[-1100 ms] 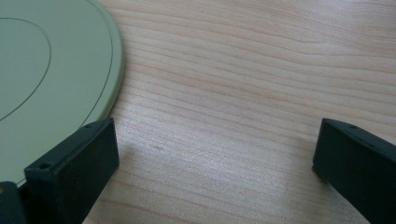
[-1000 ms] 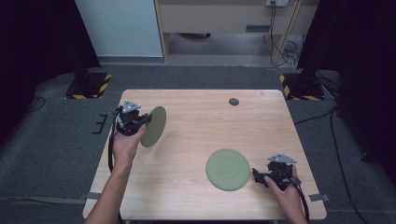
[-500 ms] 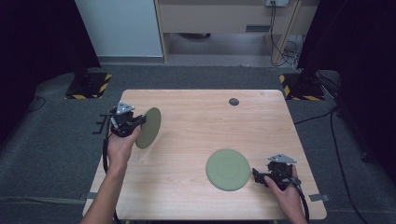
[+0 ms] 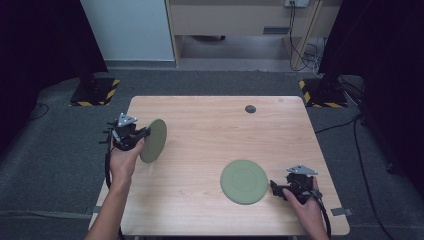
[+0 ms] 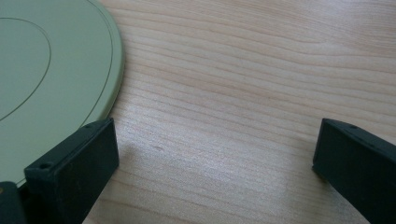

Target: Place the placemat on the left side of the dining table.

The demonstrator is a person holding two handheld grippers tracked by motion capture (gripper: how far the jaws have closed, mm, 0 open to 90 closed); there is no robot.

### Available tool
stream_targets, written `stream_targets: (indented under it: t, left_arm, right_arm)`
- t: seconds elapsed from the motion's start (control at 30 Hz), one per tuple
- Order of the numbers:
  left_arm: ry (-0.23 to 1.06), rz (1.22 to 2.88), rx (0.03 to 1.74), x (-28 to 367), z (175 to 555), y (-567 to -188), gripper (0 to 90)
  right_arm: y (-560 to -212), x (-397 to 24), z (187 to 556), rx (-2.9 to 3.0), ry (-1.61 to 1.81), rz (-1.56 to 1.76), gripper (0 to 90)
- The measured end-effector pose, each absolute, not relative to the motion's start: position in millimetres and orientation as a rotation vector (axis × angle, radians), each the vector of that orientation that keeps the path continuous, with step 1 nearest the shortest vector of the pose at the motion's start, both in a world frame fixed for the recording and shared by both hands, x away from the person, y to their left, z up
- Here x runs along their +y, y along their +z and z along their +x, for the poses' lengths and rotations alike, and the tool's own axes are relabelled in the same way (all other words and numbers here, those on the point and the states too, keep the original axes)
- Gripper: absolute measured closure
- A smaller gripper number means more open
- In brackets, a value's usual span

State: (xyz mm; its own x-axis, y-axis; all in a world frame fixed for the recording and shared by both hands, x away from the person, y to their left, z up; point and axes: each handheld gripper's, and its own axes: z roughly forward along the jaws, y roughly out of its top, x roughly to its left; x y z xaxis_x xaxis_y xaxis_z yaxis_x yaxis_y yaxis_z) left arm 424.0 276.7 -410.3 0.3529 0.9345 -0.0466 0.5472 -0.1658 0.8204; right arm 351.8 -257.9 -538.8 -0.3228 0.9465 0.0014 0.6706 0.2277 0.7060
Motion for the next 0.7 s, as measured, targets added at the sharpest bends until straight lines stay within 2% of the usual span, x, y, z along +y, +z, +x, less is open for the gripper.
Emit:
stream_targets:
  t: [0.7]
  left_arm:
    - [0.695,1.79,1.406,314.5,416.9,-425.9,85.4]
  right_arm:
    - [-539.0,-257.9,351.9,2.075,0.861,1.486,0.6]
